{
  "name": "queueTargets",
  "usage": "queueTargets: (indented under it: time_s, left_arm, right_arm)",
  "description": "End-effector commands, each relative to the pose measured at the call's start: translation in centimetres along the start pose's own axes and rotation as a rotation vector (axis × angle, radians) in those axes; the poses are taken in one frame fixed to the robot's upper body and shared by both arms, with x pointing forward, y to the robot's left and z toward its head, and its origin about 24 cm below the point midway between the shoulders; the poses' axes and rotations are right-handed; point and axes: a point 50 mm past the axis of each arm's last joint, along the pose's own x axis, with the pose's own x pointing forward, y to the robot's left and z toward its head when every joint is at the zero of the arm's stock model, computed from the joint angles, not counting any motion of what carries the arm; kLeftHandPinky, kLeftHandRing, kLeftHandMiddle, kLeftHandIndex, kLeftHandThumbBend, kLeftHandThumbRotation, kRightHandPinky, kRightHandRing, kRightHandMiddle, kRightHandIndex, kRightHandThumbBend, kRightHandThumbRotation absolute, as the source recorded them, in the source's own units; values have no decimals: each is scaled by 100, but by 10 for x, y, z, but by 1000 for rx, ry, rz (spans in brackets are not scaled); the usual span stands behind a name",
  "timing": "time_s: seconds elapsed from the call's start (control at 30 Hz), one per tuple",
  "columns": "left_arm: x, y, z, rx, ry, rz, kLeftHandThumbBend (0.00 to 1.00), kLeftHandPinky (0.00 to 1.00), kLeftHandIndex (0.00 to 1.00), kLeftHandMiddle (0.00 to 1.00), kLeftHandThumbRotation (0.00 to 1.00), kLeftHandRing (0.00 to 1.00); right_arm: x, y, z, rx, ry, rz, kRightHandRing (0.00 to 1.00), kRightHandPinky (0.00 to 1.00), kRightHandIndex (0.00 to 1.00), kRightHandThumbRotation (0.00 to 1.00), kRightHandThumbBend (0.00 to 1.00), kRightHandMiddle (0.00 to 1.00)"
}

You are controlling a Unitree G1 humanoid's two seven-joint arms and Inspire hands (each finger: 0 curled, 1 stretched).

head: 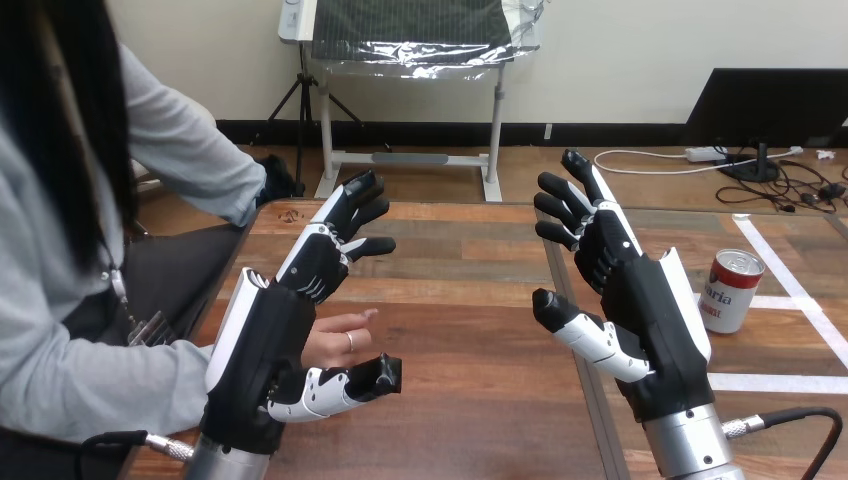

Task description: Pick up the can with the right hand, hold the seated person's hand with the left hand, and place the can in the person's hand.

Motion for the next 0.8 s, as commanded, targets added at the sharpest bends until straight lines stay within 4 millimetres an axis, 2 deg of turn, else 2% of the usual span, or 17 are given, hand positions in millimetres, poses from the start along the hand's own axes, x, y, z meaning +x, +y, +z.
queueTargets:
  time_s: [0.0, 0.77]
  left_arm:
    - [12, 6, 5, 14, -50, 16, 100, 77, 92, 93, 66, 90]
    - [13, 5, 5, 9, -45, 18, 100, 78, 93, 94, 66, 91]
  right_arm:
    - [12, -2, 10, -7, -72, -11, 90, 86, 98, 67, 100, 92]
    - [13, -5, 11, -15, -69, -11, 90, 86, 98, 68, 100, 93]
